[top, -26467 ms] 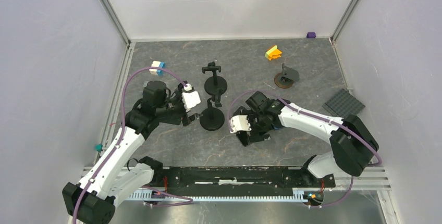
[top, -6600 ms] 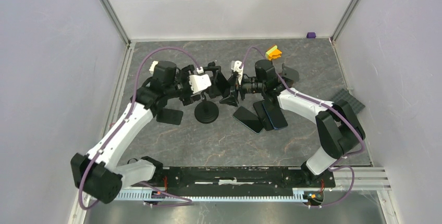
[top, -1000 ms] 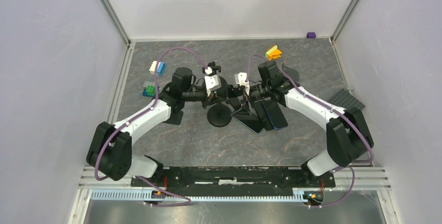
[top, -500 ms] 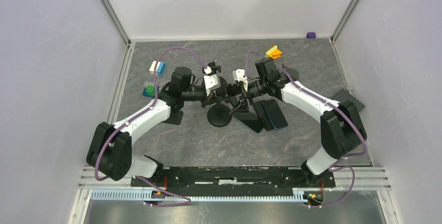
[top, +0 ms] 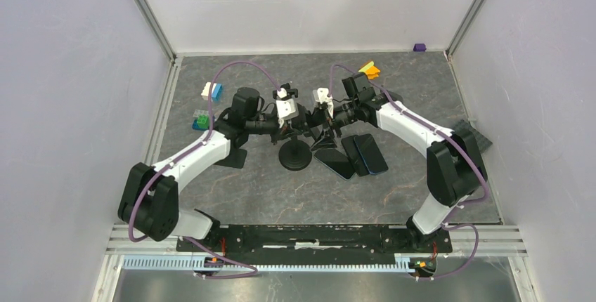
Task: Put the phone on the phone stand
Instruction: Install the phone on the phone stand.
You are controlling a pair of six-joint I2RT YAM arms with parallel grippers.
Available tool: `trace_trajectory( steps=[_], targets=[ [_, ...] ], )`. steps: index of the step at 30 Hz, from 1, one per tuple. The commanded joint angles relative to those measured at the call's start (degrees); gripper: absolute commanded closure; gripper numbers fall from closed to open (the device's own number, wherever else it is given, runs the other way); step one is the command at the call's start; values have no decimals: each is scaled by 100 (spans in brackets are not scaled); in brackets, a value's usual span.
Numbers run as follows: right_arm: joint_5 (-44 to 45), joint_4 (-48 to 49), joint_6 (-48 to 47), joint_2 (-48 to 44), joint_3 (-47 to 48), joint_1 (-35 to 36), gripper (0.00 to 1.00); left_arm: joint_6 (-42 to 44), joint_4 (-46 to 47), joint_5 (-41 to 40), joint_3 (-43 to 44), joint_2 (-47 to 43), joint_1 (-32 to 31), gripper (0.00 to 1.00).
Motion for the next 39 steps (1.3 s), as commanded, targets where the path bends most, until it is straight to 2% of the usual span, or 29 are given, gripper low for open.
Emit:
trace_trajectory(
  steps=[1,14,24,29,31,39],
  targets=[
    [304,369,-373,165,498,-63,100,502,-979,493,-91,248,-416,98],
    [91,-2192,-2466,817,1676,-63,100,755,-1136,877,116,394,-416,98],
    [-80,-2622,-2843,920,1741,5,100,676,-1138,1211,202,510,-300,98],
    [-165,-2523,-2772,931,1752,226,100,533,-1087,1445,240,595,-299,98],
    [-256,-2182,-2408,936,1681,244,100,512,-1115,1536,234,612,-299,98],
    [111,389,-381,508,844,244,100,631,-1313,1689,171,661,-349,98]
  ],
)
